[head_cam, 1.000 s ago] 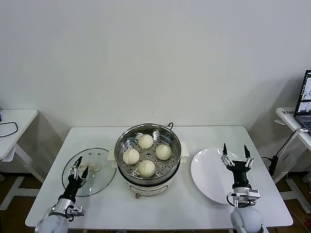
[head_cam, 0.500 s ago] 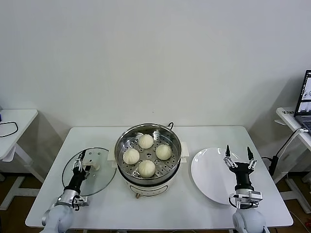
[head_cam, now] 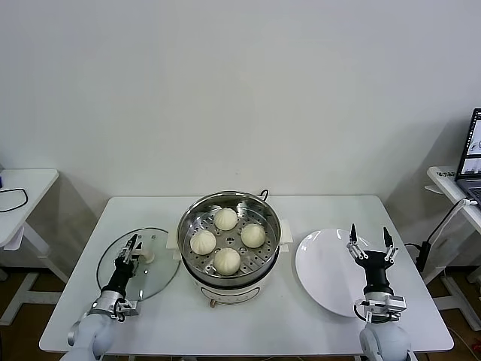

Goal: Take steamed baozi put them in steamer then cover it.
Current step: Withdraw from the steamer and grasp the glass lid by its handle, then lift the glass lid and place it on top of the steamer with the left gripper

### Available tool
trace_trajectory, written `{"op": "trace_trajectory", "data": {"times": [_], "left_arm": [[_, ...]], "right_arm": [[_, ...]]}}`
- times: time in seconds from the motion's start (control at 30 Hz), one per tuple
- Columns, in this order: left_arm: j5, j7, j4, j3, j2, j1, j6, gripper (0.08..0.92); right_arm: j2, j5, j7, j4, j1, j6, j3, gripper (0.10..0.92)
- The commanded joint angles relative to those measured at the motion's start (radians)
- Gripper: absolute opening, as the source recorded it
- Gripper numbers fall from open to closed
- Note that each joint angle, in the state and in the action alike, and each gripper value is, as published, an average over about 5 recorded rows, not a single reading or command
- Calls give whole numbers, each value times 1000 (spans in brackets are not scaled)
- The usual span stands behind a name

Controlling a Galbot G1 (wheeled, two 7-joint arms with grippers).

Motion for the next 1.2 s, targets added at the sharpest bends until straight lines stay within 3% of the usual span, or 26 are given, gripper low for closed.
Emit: {"op": "trace_trajectory", "data": {"times": [0.03,0.33,0.73,1.0,1.2], "left_arm": [[-9,0,10,-6,2,-9,-15,437],[-88,8,-198,-62,43,59,3,202],[-204,114,-606,-177,163,81,98,190],[-239,248,-943,29,138,84,259,190],[-133,307,-982,322,91,27,391,190]], "right_arm": [[0,-1,2,4,-1,1,2,823],[6,-8,1,10,-3,5,1,823],[14,-25,5,32,-11,2,5,823],[36,-43,7,39,-14,2,17,823],[48,-62,15,36,-16,-9,19,823]]}}
